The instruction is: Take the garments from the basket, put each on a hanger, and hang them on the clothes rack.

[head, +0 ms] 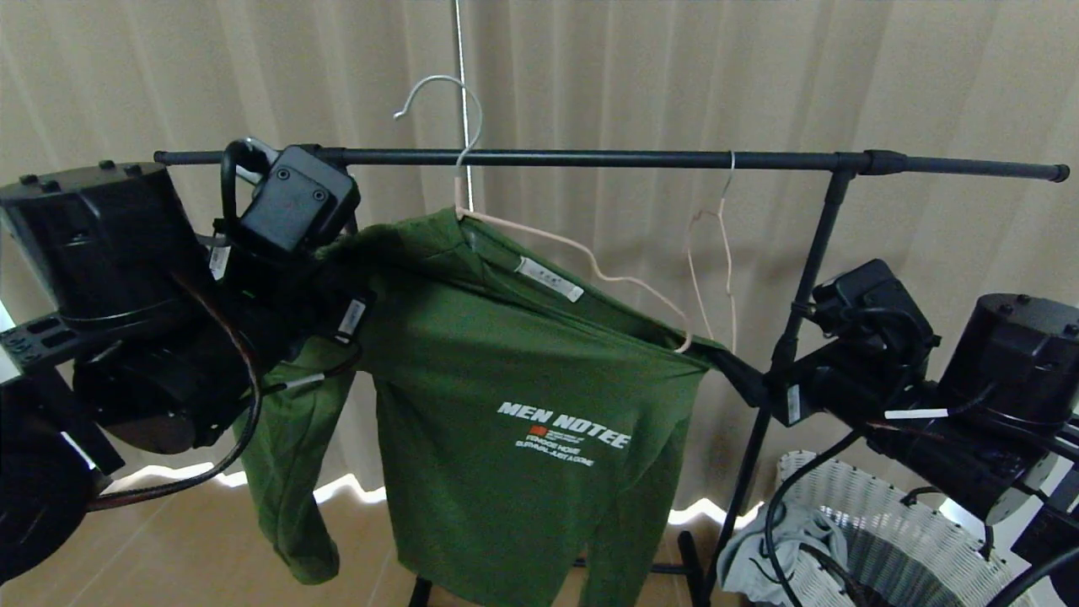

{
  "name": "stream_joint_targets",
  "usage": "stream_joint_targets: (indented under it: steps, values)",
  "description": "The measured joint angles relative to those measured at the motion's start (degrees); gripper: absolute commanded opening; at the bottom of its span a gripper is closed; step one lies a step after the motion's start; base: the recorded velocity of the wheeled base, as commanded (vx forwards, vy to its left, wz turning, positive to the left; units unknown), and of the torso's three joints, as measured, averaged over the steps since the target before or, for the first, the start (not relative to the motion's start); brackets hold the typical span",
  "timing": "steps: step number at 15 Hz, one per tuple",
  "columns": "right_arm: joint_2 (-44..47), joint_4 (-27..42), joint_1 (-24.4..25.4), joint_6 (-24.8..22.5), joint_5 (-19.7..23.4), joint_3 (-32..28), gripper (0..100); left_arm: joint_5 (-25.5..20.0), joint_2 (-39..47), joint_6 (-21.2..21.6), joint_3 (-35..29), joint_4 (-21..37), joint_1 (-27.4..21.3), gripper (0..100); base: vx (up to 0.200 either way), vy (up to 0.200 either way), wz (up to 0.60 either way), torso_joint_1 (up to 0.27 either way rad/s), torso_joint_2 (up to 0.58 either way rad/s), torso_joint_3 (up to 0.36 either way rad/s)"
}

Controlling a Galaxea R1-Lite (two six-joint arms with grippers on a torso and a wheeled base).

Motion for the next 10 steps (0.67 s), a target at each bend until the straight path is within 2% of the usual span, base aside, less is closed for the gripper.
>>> stream_joint_targets:
  steps: [5, 8, 10]
  values:
    - [-0.55, 0.44, 0.69, -0.09, 0.16, -1.02, 100, 0.09, 0.26, 3.6, 4.69, -1.35, 3.0, 0, 0.0, 0.0, 0.0, 0.0, 0.0, 0.0]
    - [-0.82, 1.05, 4.66, -0.11, 0.18, -1.11, 100, 0.4, 1.07, 3.6, 4.96, -1.38, 3.11, 0, 0.0, 0.0, 0.0, 0.0, 0.0, 0.0]
    - [-1.18, 1.89, 9.07, -0.74, 0.1, -1.22, 100, 0.51, 1.57, 3.38, 4.83, -1.4, 3.05, 0, 0.0, 0.0, 0.0, 0.0, 0.0, 0.0]
